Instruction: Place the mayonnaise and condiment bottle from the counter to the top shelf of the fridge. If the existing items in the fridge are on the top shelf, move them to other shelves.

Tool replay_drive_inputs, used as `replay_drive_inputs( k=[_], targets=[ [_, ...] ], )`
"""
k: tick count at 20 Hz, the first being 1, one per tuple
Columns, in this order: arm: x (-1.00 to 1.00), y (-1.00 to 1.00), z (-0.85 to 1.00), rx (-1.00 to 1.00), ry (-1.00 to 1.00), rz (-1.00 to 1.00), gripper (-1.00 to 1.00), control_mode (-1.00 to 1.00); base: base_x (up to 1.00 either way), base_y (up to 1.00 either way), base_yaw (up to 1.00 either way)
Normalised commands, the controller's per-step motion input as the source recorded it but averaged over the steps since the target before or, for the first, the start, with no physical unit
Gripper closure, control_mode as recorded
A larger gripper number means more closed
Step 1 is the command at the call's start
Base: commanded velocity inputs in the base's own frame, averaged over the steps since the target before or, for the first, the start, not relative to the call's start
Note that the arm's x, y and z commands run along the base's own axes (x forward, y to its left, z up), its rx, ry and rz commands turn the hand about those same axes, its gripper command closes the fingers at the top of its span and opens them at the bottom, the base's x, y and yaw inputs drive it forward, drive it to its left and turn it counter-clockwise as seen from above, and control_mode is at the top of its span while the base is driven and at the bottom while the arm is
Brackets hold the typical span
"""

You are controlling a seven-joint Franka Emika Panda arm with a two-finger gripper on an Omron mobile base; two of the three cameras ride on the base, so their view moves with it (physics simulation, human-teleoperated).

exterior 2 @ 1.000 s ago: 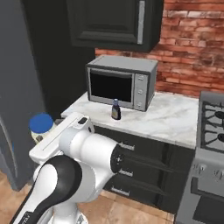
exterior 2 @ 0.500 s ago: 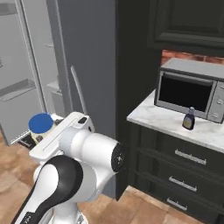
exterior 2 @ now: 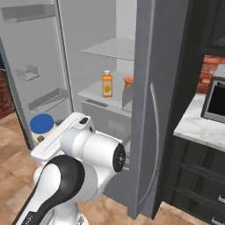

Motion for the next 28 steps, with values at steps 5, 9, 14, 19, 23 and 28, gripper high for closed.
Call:
replay_drive_inputs(
  k=[5,9,14,19,23,28],
  targets=[
    [0.00,0.00,0.00,0.00,0.00,0.00,1.00,1.00,0.07,0.51,-0.40],
    [0.00,0.00,0.00,0.00,0.00,0.00,1.00,1.00,0.09,0.23,-0.48],
    [0.00,0.00,0.00,0.00,0.00,0.00,1.00,1.00,-0.11,0.39,-0.17],
    [0.00,0.00,0.00,0.00,0.00,0.00,1.00,1.00,0.02,0.50,0.03],
    [0.00,0.00,0.00,0.00,0.00,0.00,1.00,1.00,0.38,0.40,0.00],
    [0.00,0.00,0.00,0.00,0.00,0.00,1.00,1.00,0.60,0.16,-0.02]
  ],
)
